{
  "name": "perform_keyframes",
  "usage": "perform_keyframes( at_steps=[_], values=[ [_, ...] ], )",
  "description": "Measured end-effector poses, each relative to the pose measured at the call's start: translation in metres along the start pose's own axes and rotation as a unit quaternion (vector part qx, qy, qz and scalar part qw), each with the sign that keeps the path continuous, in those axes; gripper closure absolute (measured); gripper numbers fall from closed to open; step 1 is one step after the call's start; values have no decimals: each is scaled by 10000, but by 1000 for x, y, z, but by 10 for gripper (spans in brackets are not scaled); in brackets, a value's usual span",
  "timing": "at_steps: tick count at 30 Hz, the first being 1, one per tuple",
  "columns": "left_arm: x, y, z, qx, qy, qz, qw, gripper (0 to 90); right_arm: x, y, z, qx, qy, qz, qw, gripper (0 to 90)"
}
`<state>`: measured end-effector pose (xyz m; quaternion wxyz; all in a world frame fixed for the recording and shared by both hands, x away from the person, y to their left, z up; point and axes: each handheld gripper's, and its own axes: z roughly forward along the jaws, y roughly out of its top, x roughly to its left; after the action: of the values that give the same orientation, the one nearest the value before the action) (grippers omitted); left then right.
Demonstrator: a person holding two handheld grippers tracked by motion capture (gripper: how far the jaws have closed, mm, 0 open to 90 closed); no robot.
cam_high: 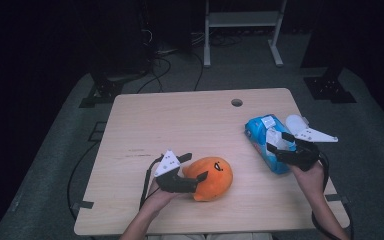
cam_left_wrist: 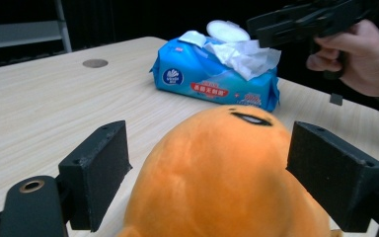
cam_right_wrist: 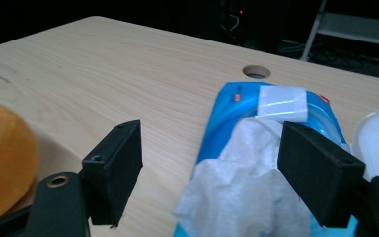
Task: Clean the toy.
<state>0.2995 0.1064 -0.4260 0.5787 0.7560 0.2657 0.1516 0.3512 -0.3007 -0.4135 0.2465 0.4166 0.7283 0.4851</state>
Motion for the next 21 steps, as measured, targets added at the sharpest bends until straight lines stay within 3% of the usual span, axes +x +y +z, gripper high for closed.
perform_keyframes(
  at_steps=[5,7,10,12,17,19,21],
  values=[
    [-7,-1,-4,38,-8,144,9999,159,-7,-5,9,235,-197,63,9995,334],
    [-12,-4,-7,115,33,237,9996,158,-9,-8,13,383,-390,130,9984,426],
    [-15,-8,-7,195,49,302,9993,158,-11,-10,15,458,-410,147,9980,466],
    [-18,-11,-4,355,45,453,9983,141,-14,-14,17,622,-453,187,9969,572],
    [-21,-12,-4,380,36,446,9983,136,-18,-17,18,701,-508,248,9959,697],
    [-21,-13,-7,448,122,483,9978,136,-23,-18,17,724,-488,363,9955,807],
    [-21,-14,-7,465,140,487,9976,136,-25,-18,17,733,-459,419,9954,831]
  ],
)
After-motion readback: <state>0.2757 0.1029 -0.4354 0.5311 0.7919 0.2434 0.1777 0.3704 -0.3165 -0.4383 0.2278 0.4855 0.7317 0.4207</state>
